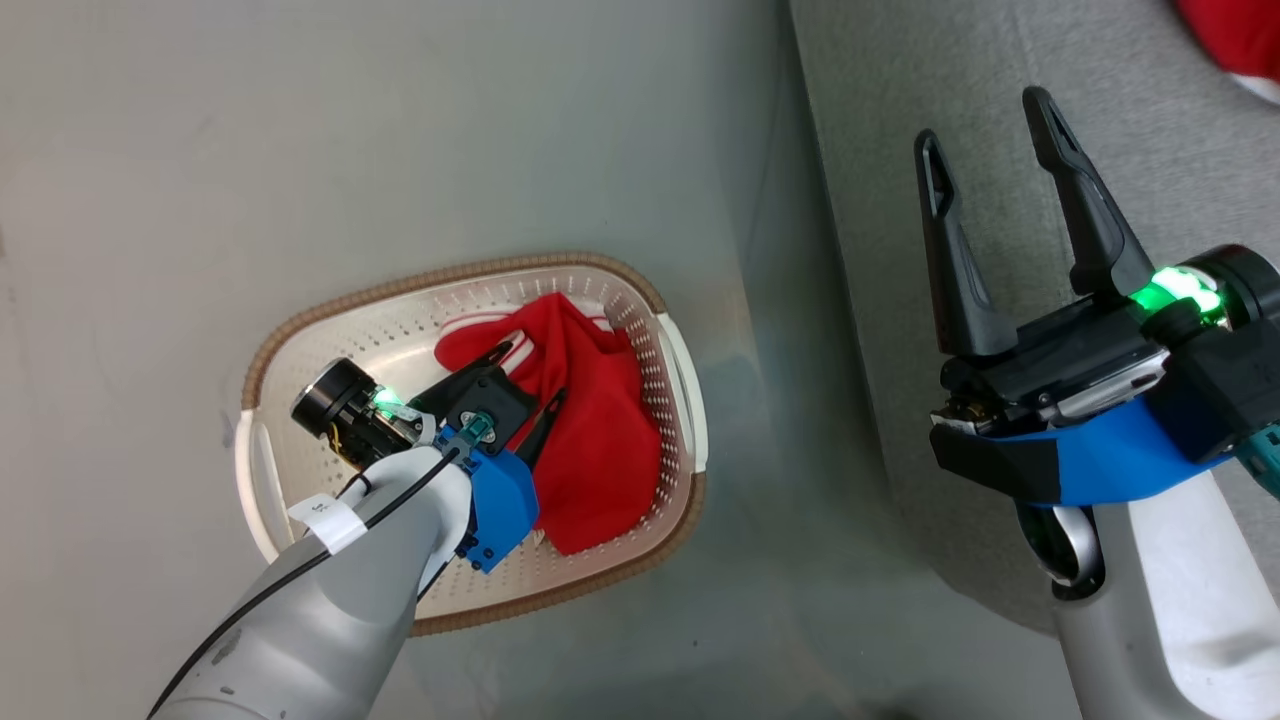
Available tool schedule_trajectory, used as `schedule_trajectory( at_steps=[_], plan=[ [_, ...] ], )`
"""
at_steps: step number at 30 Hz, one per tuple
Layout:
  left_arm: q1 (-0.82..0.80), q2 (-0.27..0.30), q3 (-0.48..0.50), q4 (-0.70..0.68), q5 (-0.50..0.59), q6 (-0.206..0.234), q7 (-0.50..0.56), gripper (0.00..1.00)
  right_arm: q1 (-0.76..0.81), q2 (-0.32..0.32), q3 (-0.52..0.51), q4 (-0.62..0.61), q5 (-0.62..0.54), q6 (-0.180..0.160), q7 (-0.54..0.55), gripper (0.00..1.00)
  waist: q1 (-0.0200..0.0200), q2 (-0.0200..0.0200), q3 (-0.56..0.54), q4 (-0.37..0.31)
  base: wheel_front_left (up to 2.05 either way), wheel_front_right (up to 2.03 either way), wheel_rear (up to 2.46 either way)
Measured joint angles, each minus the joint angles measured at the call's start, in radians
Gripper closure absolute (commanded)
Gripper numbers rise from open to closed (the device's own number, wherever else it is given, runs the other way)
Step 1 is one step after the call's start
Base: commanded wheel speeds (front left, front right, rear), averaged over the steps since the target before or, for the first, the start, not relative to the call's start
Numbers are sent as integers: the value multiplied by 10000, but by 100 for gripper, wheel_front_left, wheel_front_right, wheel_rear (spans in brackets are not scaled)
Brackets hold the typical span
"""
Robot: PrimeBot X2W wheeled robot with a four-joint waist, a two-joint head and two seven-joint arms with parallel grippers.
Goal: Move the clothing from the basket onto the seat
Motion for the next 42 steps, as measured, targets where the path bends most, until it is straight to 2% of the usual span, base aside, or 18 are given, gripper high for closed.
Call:
schedule_trajectory(
  at_steps=[7, 20, 29, 42],
  plan=[
    [-825, -111, -1216, 1032, -552, 0, 376, 0, -395, -73, 111, -314, -107, 0, 0, 0, 1, 0, 1023, -11, 0, 0, 0],
    [-2009, -82, -2673, 1336, -2042, 0, 1170, 0, -482, -293, 65, -823, -253, 0, 2, 0, 0, 0, 2383, 139, 0, 0, 0],
    [-2359, 107, -3369, 1083, -3530, 0, 1689, 0, -425, -370, 4, -1455, -428, 0, 0, 0, -1, 0, 3159, 131, 0, 0, 0],
    [-2609, -104, -3942, 1035, -4497, 0, 1822, 0, 98, -554, -109, -2031, -652, 0, 0, 0, -1, 0, 3493, 297, 0, 0, 0]
  ],
)
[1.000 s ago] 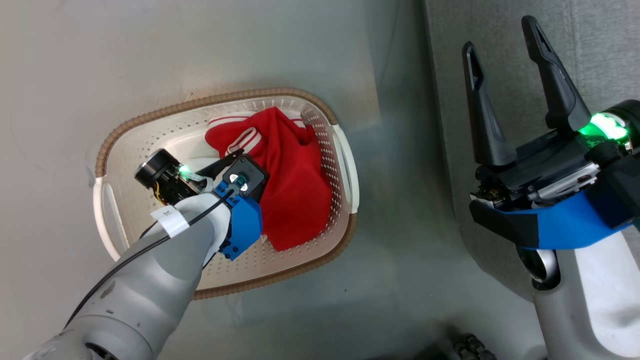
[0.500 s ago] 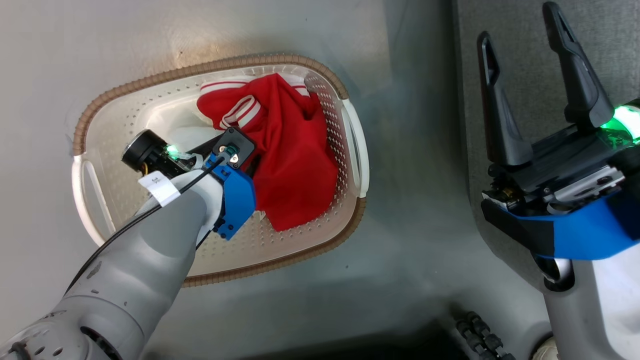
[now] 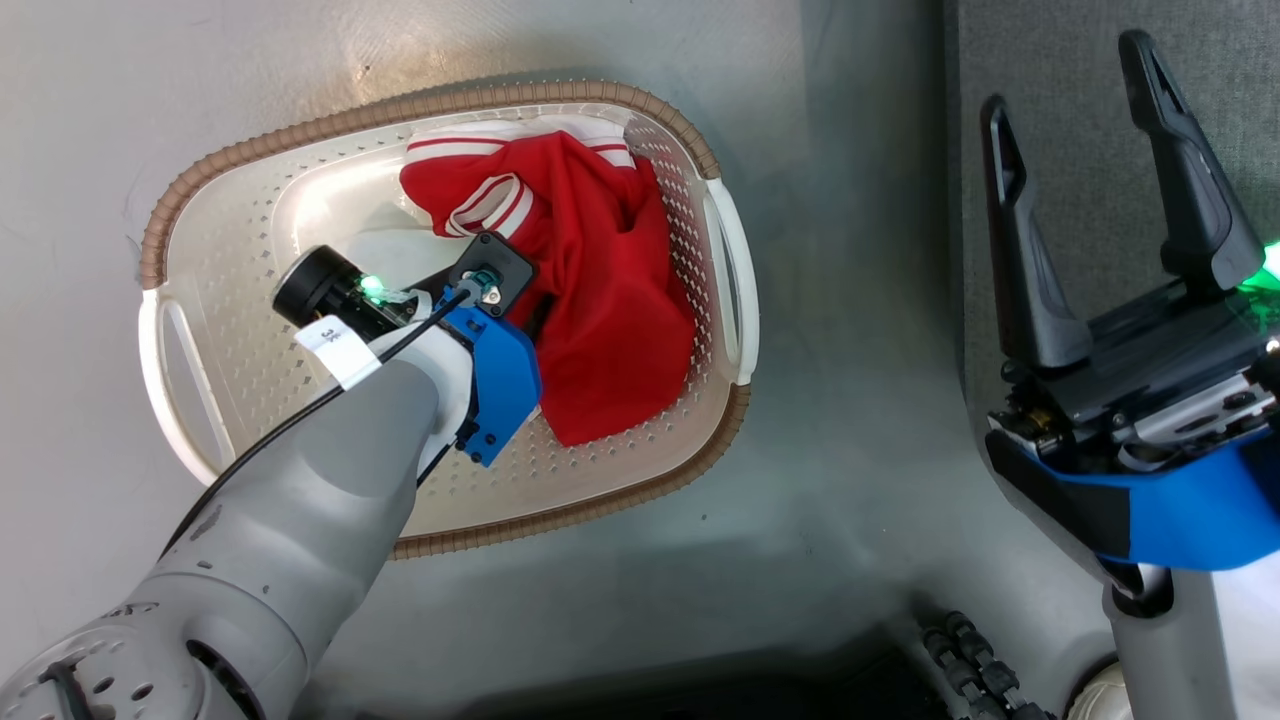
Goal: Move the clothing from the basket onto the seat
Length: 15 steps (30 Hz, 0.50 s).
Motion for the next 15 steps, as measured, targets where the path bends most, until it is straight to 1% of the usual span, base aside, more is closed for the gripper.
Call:
schedule_trajectory(
  at_steps=[4, 5, 6, 7, 15],
  plan=[
    [5, -77, -58, -10, -203, 0, 25, 0, 193, -29, -21, -159, -77, 0, 0, 0, 0, 0, 23, 29, 0, 0, 0],
    [5, -86, -73, 6, -196, 0, 105, 23, 201, -38, -27, -207, -77, 0, 0, 0, 0, 0, 36, 42, 0, 0, 0],
    [4, -92, -88, -6, -150, 0, 151, 54, 212, -46, -31, -244, -82, 0, 2, 0, 0, 0, 47, 55, 0, 0, 0],
    [4, -98, -100, -12, -132, 0, 165, 100, 236, -48, -27, -272, -90, 0, 0, 0, 0, 0, 53, 71, 0, 0, 0],
    [8, -102, -132, -33, -128, 0, 176, 100, 310, -96, 63, -416, -104, 0, 0, 0, -1, 0, -11, 109, 0, 0, 0]
  ],
)
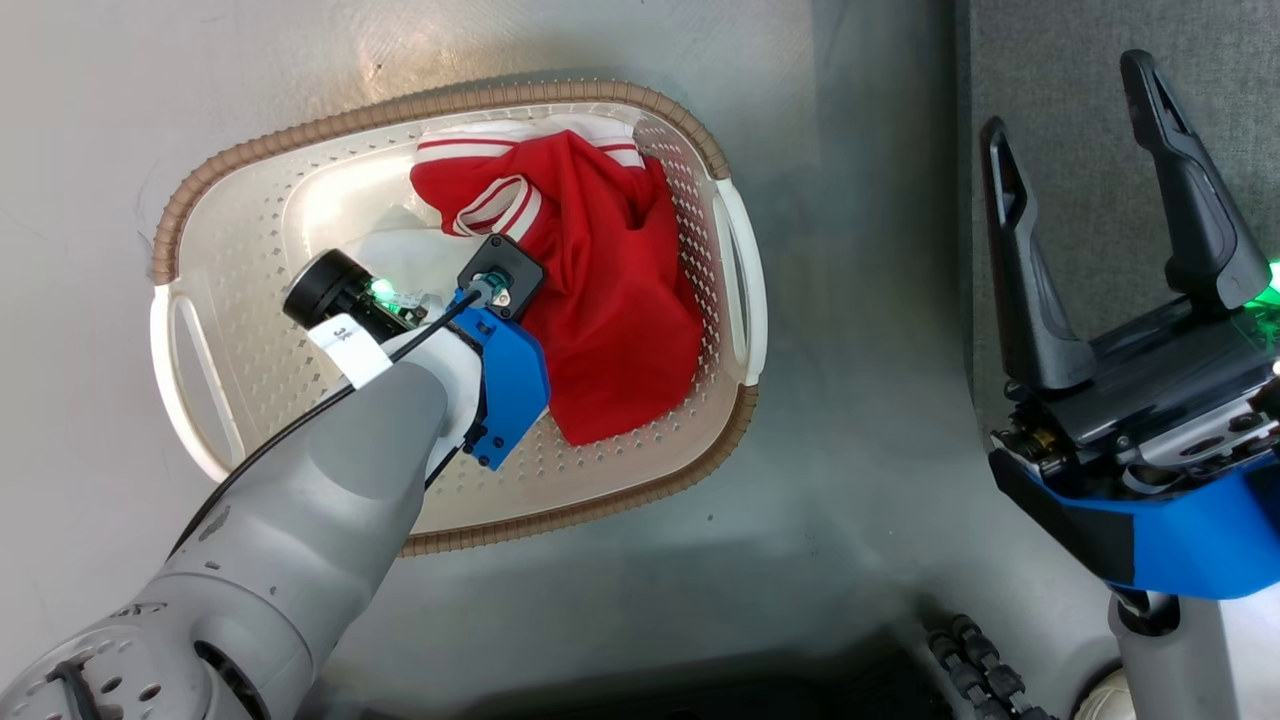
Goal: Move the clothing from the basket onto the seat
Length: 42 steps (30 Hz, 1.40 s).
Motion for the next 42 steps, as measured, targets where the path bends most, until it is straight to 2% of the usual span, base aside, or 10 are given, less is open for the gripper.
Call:
schedule_trajectory(
  at_steps=[9, 20, 35, 42],
  plan=[
    [-68, 33, -8, -117, -219, 0, -416, 100, -248, -8, -13, 123, 102, 0, 2, 0, 1, 0, -143, 106, 0, 0, 0],
    [146, 94, -8, -253, -487, 0, -1172, 100, -430, 31, 0, 596, 286, 0, 0, 0, 0, 1, -1039, 244, 0, 0, 0],
    [983, 19, 21, -690, -1122, 0, -1960, 100, -251, -75, -61, 1319, 522, 0, 2, 0, 0, 0, -3118, 923, 0, 0, 0],
    [1570, 376, 1060, -1925, -708, 0, -1985, 100, 95, -86, -125, 1657, 587, 0, 0, 0, -1, 1, -4244, 1245, 0, 0, 0]
  ],
)
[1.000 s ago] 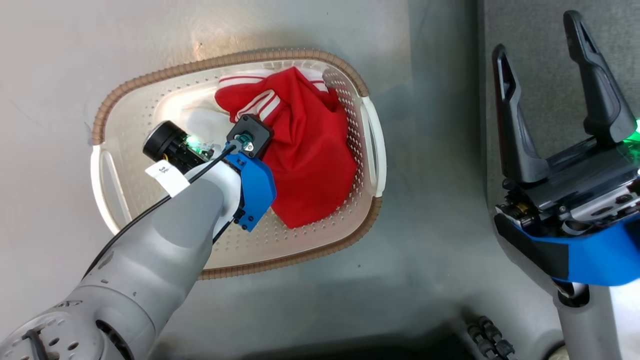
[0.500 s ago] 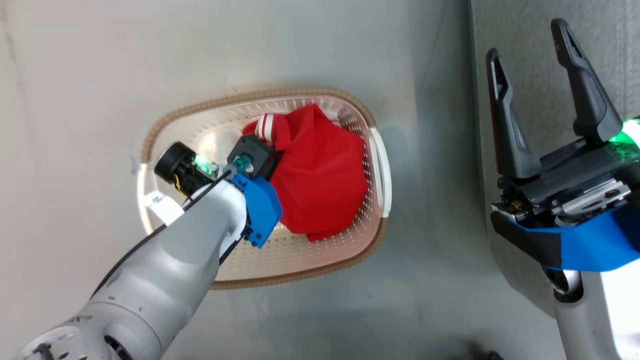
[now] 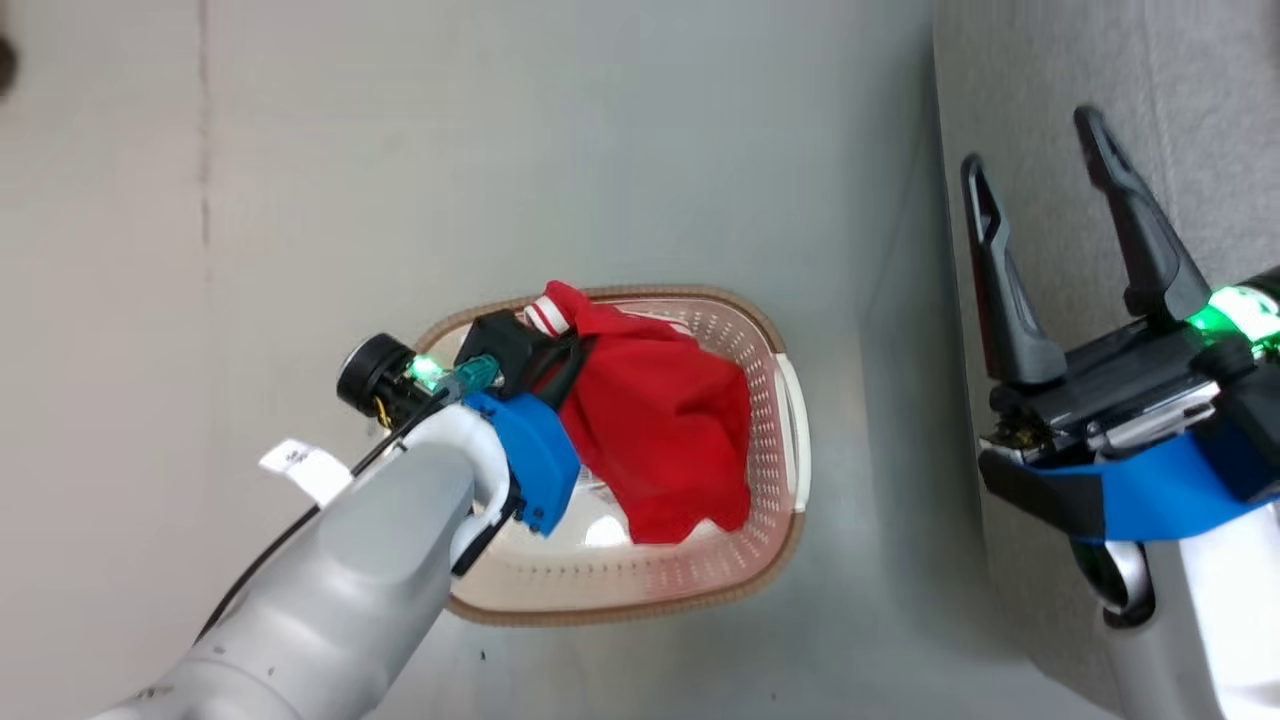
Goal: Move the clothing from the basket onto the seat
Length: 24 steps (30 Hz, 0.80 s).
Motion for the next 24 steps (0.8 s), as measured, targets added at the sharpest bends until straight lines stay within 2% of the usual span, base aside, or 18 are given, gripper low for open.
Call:
schedule_trajectory(
  at_steps=[13, 24],
  plan=[
    [2273, 594, 3273, -2734, 2406, 148, 2, 100, 1055, 157, -128, 711, 184, 0, 0, 0, -1, 0, -2465, 397, 0, 0, 0],
    [3106, 566, 5118, -4857, 3940, 161, 0, 100, 1778, 389, -192, 1047, 314, 0, 0, 0, 0, 0, -3963, 438, 0, 0, 0]
  ],
)
